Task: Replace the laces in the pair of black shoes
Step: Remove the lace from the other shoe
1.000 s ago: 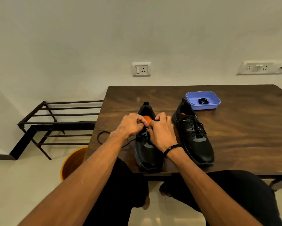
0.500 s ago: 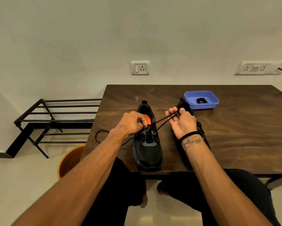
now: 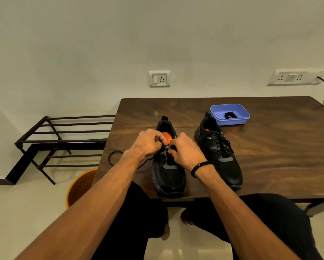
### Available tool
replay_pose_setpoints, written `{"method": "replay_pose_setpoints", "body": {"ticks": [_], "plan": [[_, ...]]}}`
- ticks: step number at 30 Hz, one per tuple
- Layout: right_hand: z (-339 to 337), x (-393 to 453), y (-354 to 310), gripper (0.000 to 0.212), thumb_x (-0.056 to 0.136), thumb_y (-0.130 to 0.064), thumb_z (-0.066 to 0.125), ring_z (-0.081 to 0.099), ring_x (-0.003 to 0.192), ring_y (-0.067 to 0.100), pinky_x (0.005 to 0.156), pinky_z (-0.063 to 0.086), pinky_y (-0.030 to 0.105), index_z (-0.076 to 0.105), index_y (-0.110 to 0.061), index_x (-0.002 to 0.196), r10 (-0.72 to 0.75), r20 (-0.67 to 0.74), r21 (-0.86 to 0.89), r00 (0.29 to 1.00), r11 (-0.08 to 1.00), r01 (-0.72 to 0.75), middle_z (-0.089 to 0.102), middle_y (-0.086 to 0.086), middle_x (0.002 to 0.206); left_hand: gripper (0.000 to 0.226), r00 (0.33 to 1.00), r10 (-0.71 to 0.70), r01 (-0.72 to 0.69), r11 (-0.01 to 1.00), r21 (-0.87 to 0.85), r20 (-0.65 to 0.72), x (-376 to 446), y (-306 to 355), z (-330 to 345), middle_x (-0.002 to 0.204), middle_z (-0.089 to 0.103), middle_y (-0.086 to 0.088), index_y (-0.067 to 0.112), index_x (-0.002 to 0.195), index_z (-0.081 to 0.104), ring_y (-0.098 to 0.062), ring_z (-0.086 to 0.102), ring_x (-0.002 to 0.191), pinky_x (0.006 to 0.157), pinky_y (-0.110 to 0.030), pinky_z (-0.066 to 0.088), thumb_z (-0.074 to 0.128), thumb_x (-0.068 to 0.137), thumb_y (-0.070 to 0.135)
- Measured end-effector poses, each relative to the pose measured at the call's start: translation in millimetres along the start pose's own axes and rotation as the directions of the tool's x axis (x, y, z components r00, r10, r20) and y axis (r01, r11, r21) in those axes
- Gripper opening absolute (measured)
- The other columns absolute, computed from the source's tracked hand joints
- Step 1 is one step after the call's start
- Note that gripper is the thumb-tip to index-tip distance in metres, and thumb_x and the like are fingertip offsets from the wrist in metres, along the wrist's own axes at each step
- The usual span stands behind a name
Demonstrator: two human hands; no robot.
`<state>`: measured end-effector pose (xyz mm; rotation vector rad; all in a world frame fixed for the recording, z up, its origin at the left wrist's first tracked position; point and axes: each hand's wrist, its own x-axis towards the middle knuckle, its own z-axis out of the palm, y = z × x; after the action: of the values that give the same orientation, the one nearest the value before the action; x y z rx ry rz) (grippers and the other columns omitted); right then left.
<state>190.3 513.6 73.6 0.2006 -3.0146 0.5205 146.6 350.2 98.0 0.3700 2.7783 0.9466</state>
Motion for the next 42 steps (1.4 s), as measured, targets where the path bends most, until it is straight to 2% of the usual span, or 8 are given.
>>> {"method": "replay_pose_setpoints", "body": {"ticks": [6, 11, 13, 17, 20, 30, 36, 42], "plan": [[9, 4, 3, 0.016, 0.103, -0.02, 0.053, 0.058, 0.079, 0.024, 0.07, 0.048, 0.038, 0.059, -0.013, 0.09, 0.268, -0.028, 0.438, 0.963, 0.869, -0.229, 0.061, 0.007, 0.092, 0.025, 0.999, -0.033, 0.033, 0.999, 0.002, -0.027, 0, 6, 0, 0.095, 0.073, 0.004, 0.034, 0.078, 0.077, -0.009, 0.064, 0.075, 0.07, -0.022, 0.05, 0.061, 0.092, 0.019], [1, 8, 5, 0.027, 0.105, 0.003, 0.042, 0.053, 0.061, 0.017, 0.051, 0.043, 0.022, 0.057, -0.002, 0.084, 0.505, 0.304, 0.952, 0.808, -0.181, -0.245, 0.068, 0.016, 0.085, 0.034, 0.999, -0.036, 0.037, 0.998, 0.041, -0.012, 0, 9, 1, 0.1, 0.075, -0.001, 0.032, 0.077, 0.077, -0.018, 0.068, 0.081, 0.075, -0.03, 0.057, 0.056, 0.089, 0.009], [2, 4, 2, 0.029, 0.108, -0.002, 0.039, 0.051, 0.061, 0.016, 0.049, 0.04, 0.022, 0.056, -0.003, 0.085, 0.475, 0.365, 0.92, 0.801, -0.314, -0.233, 0.068, 0.016, 0.089, 0.035, 0.999, -0.032, 0.033, 0.998, 0.056, -0.013, 0, 11, 2, 0.095, 0.075, -0.001, 0.034, 0.074, 0.075, -0.016, 0.064, 0.071, 0.068, -0.027, 0.052, 0.056, 0.089, 0.008], [8, -3, 4, 0.021, 0.103, -0.013, 0.044, 0.058, 0.068, 0.02, 0.061, 0.046, 0.033, 0.058, -0.015, 0.088, 0.39, 0.002, 0.749, 0.921, 0.61, -0.26, 0.067, 0.005, 0.081, 0.032, 0.999, -0.036, 0.036, 0.999, 0.033, -0.008, -1, 10, 0, 0.086, 0.071, 0.003, 0.034, 0.075, 0.074, -0.011, 0.061, 0.068, 0.066, -0.023, 0.049, 0.06, 0.088, 0.009], [10, -5, 0, 0.001, 0.104, -0.017, 0.043, 0.062, 0.075, 0.03, 0.063, 0.047, 0.045, 0.044, -0.018, 0.103, 0.177, -0.056, 0.355, 0.983, 0.923, -0.146, 0.064, 0.007, 0.083, 0.031, 0.998, -0.036, 0.037, 0.999, 0.034, -0.042, 0, 9, 2, 0.085, 0.072, 0.006, 0.03, 0.076, 0.077, -0.013, 0.068, 0.077, 0.074, -0.027, 0.056, 0.062, 0.088, 0.006], [-11, -6, 21, 0.007, 0.096, -0.014, 0.055, 0.064, 0.091, 0.024, 0.081, 0.052, 0.039, 0.061, -0.016, 0.096, 0.454, -0.218, 0.512, 0.864, 0.807, -0.295, 0.067, -0.001, 0.092, 0.01, 0.994, 0.004, -0.012, 0.997, 0.08, 0.106, 0, 8, 7, 0.095, 0.069, 0.004, 0.033, 0.089, 0.068, -0.015, 0.069, 0.087, 0.086, -0.037, 0.061, 0.065, 0.091, 0.023], [-17, -7, 28, 0.049, 0.092, -0.016, 0.066, 0.046, 0.129, 0.034, 0.108, 0.043, 0.051, 0.056, -0.032, 0.138, 0.271, 0.019, 0.144, 0.962, 0.952, -0.271, 0.044, 0.004, 0.143, 0.017, 0.954, 0.088, -0.147, 0.97, 0.193, 0.288, 5, 4, 7, 0.109, 0.068, 0.007, 0.032, 0.11, 0.077, -0.011, 0.06, 0.094, 0.083, -0.024, 0.045, 0.066, 0.098, 0.039], [-10, -1, 11, 0.058, 0.093, -0.015, 0.067, 0.054, 0.116, 0.038, 0.101, 0.049, 0.05, 0.051, -0.036, 0.145, 0.024, 0.229, 0.056, 0.973, 0.998, -0.038, 0.049, 0.01, 0.119, 0.007, 0.948, 0.032, -0.078, 0.988, 0.133, 0.318, 7, 5, 11, 0.101, 0.068, 0.005, 0.032, 0.099, 0.076, -0.013, 0.063, 0.09, 0.071, -0.022, 0.046, 0.072, 0.095, 0.035]]}}
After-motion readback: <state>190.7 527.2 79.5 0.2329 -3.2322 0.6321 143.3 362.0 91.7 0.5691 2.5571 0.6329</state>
